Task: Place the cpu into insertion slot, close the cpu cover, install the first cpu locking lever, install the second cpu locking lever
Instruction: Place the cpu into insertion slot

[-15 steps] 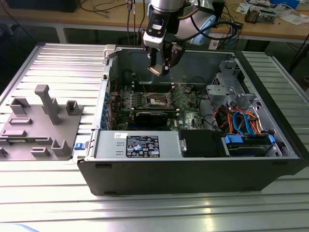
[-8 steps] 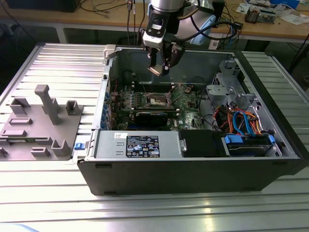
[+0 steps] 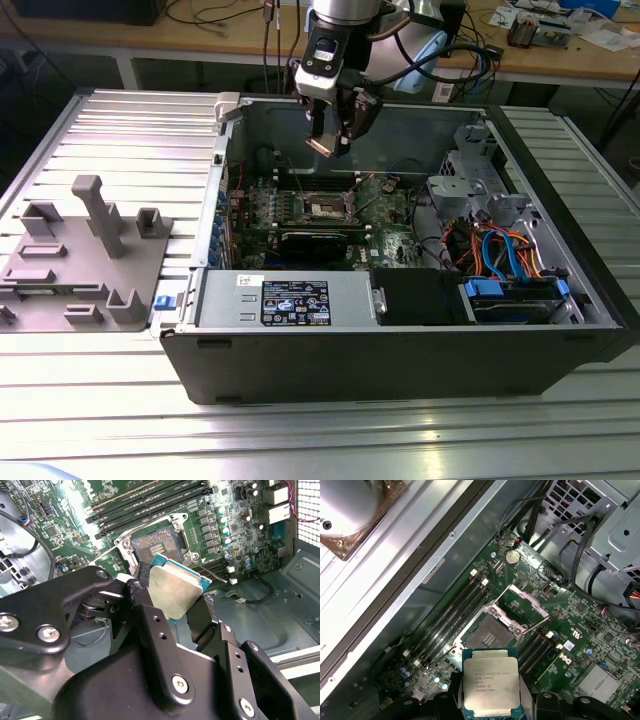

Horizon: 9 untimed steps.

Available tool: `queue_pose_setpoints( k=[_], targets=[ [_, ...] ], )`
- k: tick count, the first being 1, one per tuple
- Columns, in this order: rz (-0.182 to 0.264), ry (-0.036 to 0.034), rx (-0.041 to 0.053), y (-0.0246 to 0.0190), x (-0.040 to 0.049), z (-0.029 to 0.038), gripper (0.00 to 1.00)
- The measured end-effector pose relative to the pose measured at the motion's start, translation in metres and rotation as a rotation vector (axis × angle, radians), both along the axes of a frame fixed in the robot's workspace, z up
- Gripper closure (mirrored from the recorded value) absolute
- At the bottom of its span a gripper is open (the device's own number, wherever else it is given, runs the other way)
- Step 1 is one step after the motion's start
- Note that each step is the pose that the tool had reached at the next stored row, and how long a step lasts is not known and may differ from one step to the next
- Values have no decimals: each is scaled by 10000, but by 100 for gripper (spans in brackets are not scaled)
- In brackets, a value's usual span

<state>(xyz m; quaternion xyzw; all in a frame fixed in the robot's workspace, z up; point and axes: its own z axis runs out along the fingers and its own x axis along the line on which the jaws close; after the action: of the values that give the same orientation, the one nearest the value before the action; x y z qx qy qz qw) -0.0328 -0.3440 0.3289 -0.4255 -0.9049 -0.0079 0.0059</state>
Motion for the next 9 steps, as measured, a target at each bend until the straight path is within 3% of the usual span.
queue_pose_setpoints(
  k=[9],
  targets=[
    [-98,0,1,0,0,0,46]
  ],
)
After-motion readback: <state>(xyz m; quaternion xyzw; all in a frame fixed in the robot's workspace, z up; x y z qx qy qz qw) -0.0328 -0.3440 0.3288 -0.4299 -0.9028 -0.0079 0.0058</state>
